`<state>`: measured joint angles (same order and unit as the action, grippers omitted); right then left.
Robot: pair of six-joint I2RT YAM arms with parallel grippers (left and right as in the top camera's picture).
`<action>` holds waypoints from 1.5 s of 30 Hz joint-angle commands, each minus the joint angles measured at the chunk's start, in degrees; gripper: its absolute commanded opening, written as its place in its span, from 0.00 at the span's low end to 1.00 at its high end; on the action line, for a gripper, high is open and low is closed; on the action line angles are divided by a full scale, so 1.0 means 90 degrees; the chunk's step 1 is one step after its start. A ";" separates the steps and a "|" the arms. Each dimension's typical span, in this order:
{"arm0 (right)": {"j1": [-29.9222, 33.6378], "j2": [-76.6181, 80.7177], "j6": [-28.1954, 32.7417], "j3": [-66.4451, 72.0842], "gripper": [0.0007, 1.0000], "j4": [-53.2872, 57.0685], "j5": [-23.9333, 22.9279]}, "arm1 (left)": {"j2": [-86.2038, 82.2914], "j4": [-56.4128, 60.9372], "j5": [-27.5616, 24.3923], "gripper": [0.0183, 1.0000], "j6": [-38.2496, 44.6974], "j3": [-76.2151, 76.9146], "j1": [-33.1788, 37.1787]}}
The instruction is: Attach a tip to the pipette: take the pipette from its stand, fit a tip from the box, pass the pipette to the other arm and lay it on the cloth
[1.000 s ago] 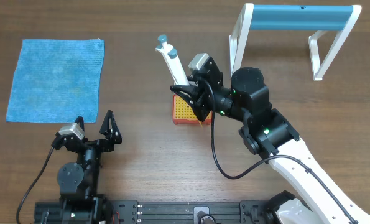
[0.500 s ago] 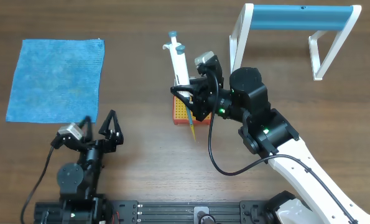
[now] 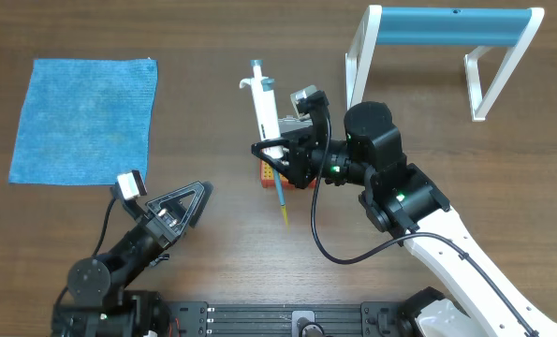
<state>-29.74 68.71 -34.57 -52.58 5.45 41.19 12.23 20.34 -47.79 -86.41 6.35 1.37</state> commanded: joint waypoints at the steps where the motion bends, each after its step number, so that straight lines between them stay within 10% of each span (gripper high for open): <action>1: 0.0002 -0.0027 -0.0423 -0.0017 0.08 -0.0041 0.0891 | 0.2149 0.1098 -0.1115 1.00 0.1324 0.1307 0.0010; 6: 0.0002 -0.0027 -0.0425 -0.0017 0.08 -0.0041 0.1010 | 0.4794 0.3072 -0.2217 1.00 0.1552 0.2390 -0.0134; 15: 0.0002 -0.0027 -0.0423 -0.0017 0.08 -0.0046 0.1054 | 0.7393 0.4585 -0.2268 0.96 0.1491 0.3750 -0.1326; 17: 0.0002 -0.0027 -0.0423 -0.0017 0.08 -0.0046 0.1054 | 0.7524 0.4588 -0.2210 0.81 0.1494 0.3803 -0.1326; 19: 0.0002 -0.0027 -0.0423 -0.0017 0.08 -0.0044 0.1054 | 0.7541 0.4585 -0.2132 0.15 0.1489 0.3803 -0.1326; 20: 0.0002 -0.0027 -0.0423 -0.0017 0.08 -0.0046 0.1052 | 0.7541 0.4583 -0.2093 0.01 0.1489 0.3803 -0.1326; 21: 0.0002 -0.0027 -0.0423 -0.0017 0.23 -0.0041 0.1054 | 0.7541 0.4580 -0.2069 0.01 0.1489 0.3803 -0.1326; 22: 0.0002 -0.0027 -0.0423 -0.0017 0.92 -0.0039 0.1054 | 0.7541 0.4578 -0.2057 0.01 0.1489 0.3803 -0.1321; 23: 0.0002 -0.0027 -0.0420 -0.0017 0.92 -0.0036 0.1054 | 0.7541 0.4529 -0.2013 0.01 0.1496 0.3803 -0.1309; 29: 0.1331 -0.0034 0.0879 -0.0017 0.92 0.2057 0.1056 | 0.7541 -0.0634 -0.0855 0.01 0.3866 0.3954 -0.0243; 33: 0.2395 -0.0039 0.1020 -0.0019 0.92 0.2203 0.2169 | 0.7587 -0.6154 0.0335 0.01 0.6596 0.5877 0.1433; 41: 0.2365 -0.0027 0.1066 -0.0017 0.92 0.2227 -0.0551 | 1.2080 -1.2114 0.3453 0.01 0.9141 1.4134 0.2941; 45: 0.2288 0.0027 0.0597 -0.0017 0.92 0.2334 -0.0845 | 1.4552 -1.2575 0.3772 0.01 0.9063 1.7541 0.2858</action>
<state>-8.43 68.77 -26.94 -52.62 26.24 37.19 134.15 -91.96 -18.76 -7.05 153.16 27.73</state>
